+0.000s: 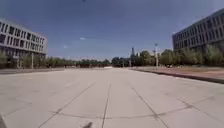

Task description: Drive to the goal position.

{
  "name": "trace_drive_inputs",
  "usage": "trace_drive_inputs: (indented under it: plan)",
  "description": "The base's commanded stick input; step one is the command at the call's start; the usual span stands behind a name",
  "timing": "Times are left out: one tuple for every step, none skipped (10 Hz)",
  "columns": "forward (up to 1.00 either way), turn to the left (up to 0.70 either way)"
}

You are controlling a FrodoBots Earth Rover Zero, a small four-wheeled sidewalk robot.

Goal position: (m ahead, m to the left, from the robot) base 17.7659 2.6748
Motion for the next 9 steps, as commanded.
trace_drive_inputs:
  plan:
    - [0.70,0.01]
    - [0.70,0.01]
    - [0.70,0.01]
    - [0.70,0.01]
    - [0.70,0.01]
    - [0.70,0.01]
    - [0.70,0.01]
    - [0.70,0.01]
    - [0.70,0.01]
